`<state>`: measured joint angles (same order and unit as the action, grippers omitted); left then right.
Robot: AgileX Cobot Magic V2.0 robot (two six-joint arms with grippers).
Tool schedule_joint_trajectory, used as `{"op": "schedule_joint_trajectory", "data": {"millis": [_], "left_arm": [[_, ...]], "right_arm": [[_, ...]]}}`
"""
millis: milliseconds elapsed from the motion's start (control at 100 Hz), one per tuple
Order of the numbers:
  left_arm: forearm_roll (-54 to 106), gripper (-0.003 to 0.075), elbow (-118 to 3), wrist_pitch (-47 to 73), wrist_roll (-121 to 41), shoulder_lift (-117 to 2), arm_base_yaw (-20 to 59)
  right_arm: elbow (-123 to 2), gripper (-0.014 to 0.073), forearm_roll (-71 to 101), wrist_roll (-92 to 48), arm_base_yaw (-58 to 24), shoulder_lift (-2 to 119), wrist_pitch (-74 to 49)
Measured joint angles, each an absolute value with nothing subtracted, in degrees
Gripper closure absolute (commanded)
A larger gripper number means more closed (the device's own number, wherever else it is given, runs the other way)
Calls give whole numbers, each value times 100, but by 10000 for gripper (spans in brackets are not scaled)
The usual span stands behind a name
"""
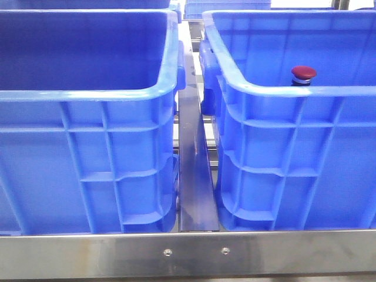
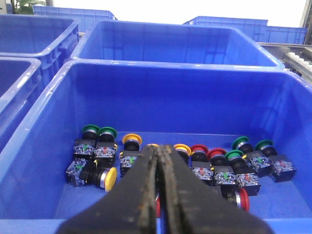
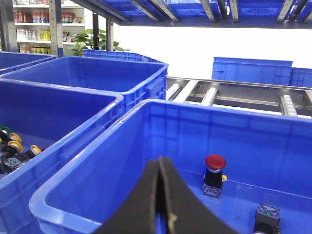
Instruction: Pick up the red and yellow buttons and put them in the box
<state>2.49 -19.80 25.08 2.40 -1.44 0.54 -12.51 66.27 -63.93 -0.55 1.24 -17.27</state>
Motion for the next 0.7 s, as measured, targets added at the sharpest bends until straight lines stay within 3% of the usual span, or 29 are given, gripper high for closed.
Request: {"op": "schedule_joint_trajectory", "data": {"millis": [700], "left_arm": [[249, 741, -1722, 2358, 240, -144, 54]], "right_arm": [[-1241, 688, 6627, -6403, -55, 124, -1727]]}}
